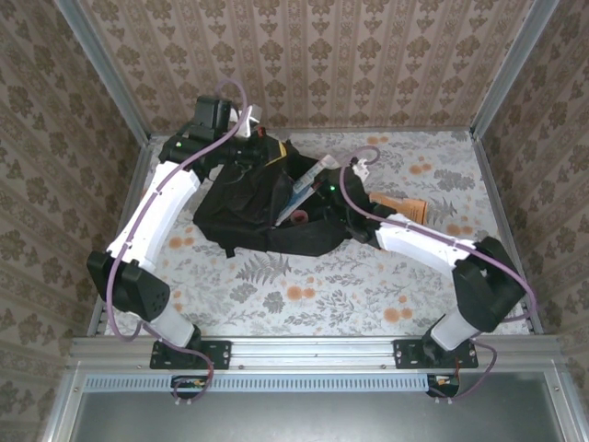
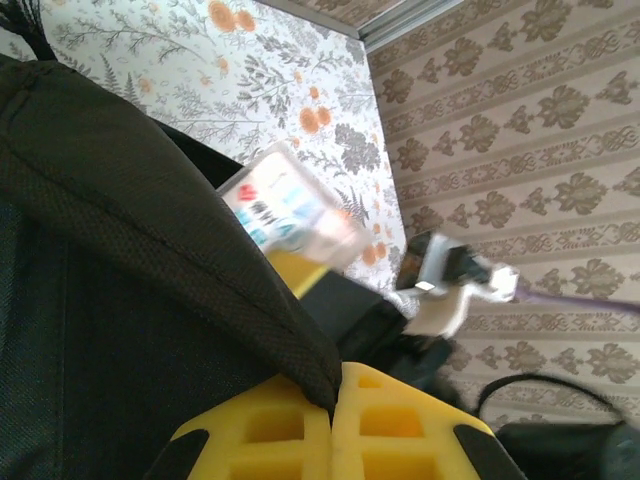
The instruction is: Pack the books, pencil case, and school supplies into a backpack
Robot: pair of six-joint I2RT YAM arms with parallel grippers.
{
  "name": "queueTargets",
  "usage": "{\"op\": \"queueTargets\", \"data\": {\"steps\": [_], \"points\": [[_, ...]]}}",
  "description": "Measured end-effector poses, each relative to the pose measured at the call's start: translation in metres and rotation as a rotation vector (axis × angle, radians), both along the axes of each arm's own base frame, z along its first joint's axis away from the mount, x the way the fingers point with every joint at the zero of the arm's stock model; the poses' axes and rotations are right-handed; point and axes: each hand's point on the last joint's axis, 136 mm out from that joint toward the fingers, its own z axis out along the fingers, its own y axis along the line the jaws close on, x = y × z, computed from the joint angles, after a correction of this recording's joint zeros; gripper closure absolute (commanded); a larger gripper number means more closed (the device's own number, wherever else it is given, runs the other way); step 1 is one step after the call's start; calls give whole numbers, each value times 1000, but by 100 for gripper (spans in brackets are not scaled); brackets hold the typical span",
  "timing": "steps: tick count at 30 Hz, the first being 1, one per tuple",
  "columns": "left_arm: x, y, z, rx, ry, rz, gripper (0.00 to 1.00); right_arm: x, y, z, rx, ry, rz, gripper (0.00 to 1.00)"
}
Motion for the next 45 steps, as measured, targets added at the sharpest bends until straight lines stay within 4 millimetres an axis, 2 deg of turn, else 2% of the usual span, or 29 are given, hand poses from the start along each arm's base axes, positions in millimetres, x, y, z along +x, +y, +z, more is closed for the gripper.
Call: {"op": "queueTargets", "data": {"steps": [3,4,7,8,10,13,18,21,24,27,30,33,36,38,41,45], "points": [[4,-2,4,-15,-1,6,100,4,25,-17,38,30,5,93],[5,-3,5,-19,-2,8,100,7,35,-23,51,37,14,87],[9,-3,5,-25,-1,14,100,14,62,-37,89,54,60,48],[10,-3,5,-26,0,14,100,15,66,-42,93,63,74,43],[11,-1,4,-26,4,20,100,13,69,-47,84,75,91,36],[14,3,4,-27,4,31,100,13,69,-41,64,61,115,32],[19,9,5,-27,-1,47,100,7,63,-23,-12,38,195,27],[21,11,2,-21,-3,53,100,0,48,-7,-104,20,244,22],[22,14,-8,-12,7,55,100,-5,27,8,-175,14,286,21],[20,15,-21,0,31,56,100,-7,-4,18,-240,25,301,23],[19,14,-33,16,42,49,100,-5,-47,27,-318,33,267,24],[18,13,-38,43,24,45,100,7,-102,20,-374,89,191,25],[16,13,-42,73,-4,44,100,24,-166,-16,-418,222,87,24],[15,17,-47,97,-16,51,100,33,-204,-47,-437,334,28,24],[14,24,-51,117,-23,70,100,46,-237,-87,-444,464,-5,22],[9,35,-48,135,-48,94,100,67,-262,-118,-439,564,-10,21]]}}
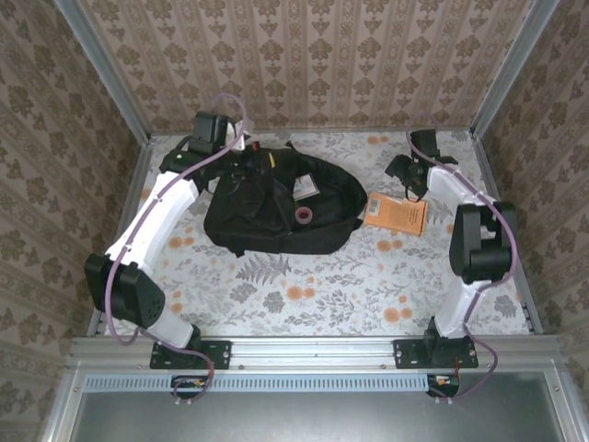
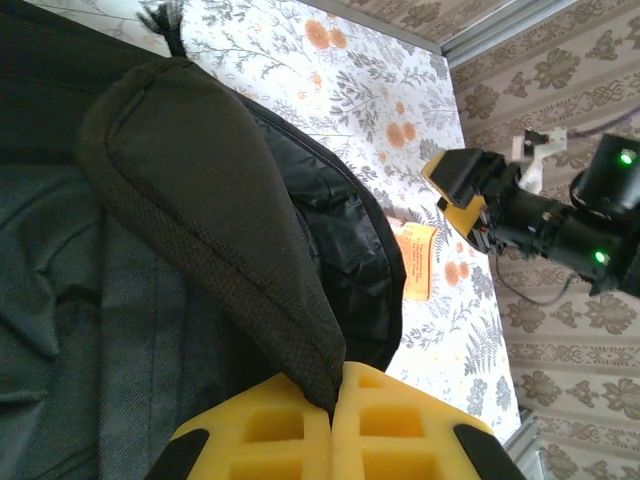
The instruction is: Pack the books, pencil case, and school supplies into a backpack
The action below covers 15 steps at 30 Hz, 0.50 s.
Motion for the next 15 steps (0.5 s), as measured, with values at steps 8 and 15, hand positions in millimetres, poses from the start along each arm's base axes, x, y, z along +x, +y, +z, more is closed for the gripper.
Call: {"op": "queueTargets", "data": {"steps": [8,15], "points": [[-27,14,16,4,-26,6,100,22,-27,-32,38,105,11,20],[-39,25,20,15,-14,22,100,-5,-29,-66,50,238,22,19]]}}
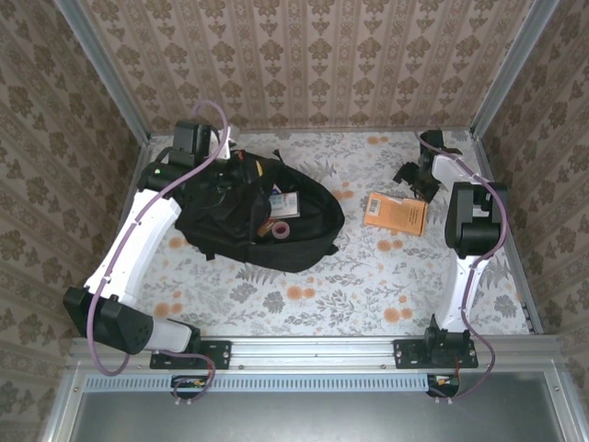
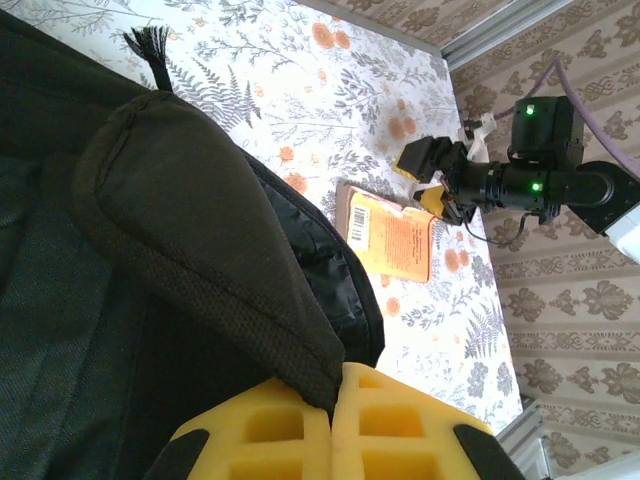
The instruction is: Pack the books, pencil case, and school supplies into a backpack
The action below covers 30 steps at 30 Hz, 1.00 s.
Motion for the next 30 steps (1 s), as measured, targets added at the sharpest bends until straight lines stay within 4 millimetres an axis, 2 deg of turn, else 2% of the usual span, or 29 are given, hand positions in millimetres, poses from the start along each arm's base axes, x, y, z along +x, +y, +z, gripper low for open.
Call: {"op": "queueTargets", "data": {"steps": [2,4,7,9,12,19,23,30], "points": [[0,1,-1,1,4,3,100,-12,2,-10,4,24,1,19],[0,1,-1,2,4,3,100,-16,5,-6,20,-5,1,20],[-1,2,-5,6,11,5,100,-39,16,-8,75,-4,-6,20],[-2,3,-9,11,21,6,100,-47,21,-6,103,-44,-17,20],[-2,3,-16,18,33,8,100,-69,41,-5,166,-75,-17,20],[-5,-4,-25,29,37,-9,100,-112,100,-2,274,-147,82,20],[-6,-13,-28,36,31,-25,100,-121,122,-1,297,-178,150,21],[2,-25,-47,60,73,-43,100,-130,140,-2,325,-153,225,33]]}}
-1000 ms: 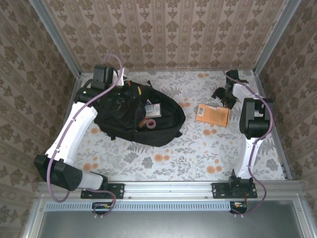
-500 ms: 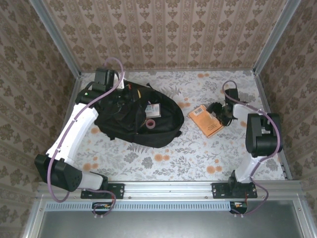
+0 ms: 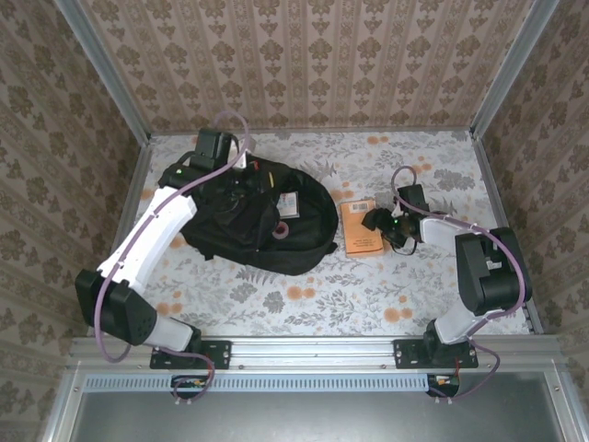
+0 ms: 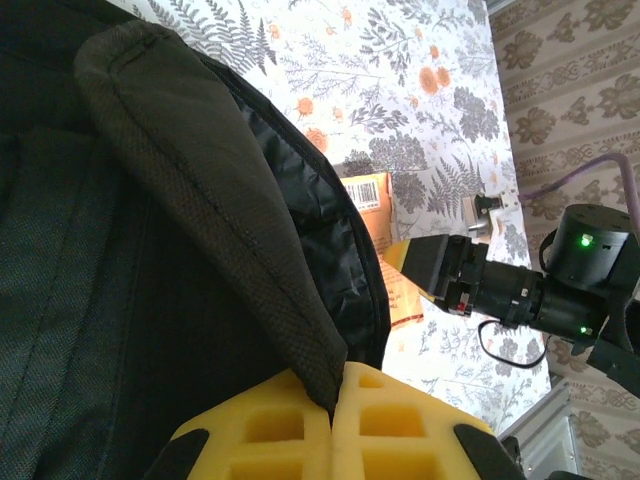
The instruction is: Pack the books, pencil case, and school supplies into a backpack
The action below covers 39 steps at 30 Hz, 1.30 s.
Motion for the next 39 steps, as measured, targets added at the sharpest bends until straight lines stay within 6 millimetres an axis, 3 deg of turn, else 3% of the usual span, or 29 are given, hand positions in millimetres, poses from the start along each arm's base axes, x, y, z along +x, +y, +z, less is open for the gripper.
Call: {"op": "queueTargets", "data": {"steps": [8,17,30,39], "points": [[-2,-27,-3,11,5,-57,100,-15,32,7,20,43,119,43],[-3,-30,-8,18,14,-64,100,-18,36,11,37,57,132,49],[-5,-33,-8,18,14,-73,100,-18,41,30,58,34,155,49],[-5,-33,-9,19,16,-73,100,-13,57,49,201,-11,129,51]]}}
